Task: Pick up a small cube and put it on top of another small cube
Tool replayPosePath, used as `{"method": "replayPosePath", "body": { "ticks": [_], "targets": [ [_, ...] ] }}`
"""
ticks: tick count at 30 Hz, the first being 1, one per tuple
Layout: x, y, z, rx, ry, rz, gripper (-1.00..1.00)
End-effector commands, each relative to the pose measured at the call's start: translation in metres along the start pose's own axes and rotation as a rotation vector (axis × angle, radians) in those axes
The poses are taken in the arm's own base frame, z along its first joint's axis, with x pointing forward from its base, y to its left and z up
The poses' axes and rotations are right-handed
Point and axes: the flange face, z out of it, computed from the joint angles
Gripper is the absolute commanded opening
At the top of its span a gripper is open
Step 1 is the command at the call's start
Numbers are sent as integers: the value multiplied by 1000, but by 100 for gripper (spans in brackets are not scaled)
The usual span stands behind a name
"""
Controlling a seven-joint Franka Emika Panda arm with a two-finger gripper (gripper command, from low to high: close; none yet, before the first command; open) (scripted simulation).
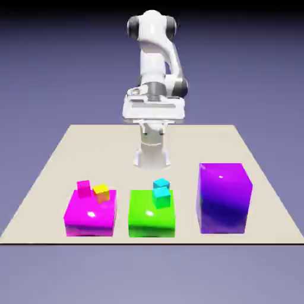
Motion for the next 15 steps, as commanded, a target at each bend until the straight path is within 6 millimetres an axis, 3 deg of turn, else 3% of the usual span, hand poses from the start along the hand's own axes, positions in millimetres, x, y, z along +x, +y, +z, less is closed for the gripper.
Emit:
{"method": "replayPosePath", "body": {
  "ticks": [1, 5, 8, 14, 15],
  "targets": [
    [-6, 14, 17, -55, -62, 67, 0],
    [-41, 71, 73, -288, -298, 332, 0],
    [-76, 114, 102, -474, -458, 529, 0],
    [-154, 191, 127, -870, -732, 922, 0],
    [-156, 193, 127, -879, -737, 931, 0]
  ]
}}
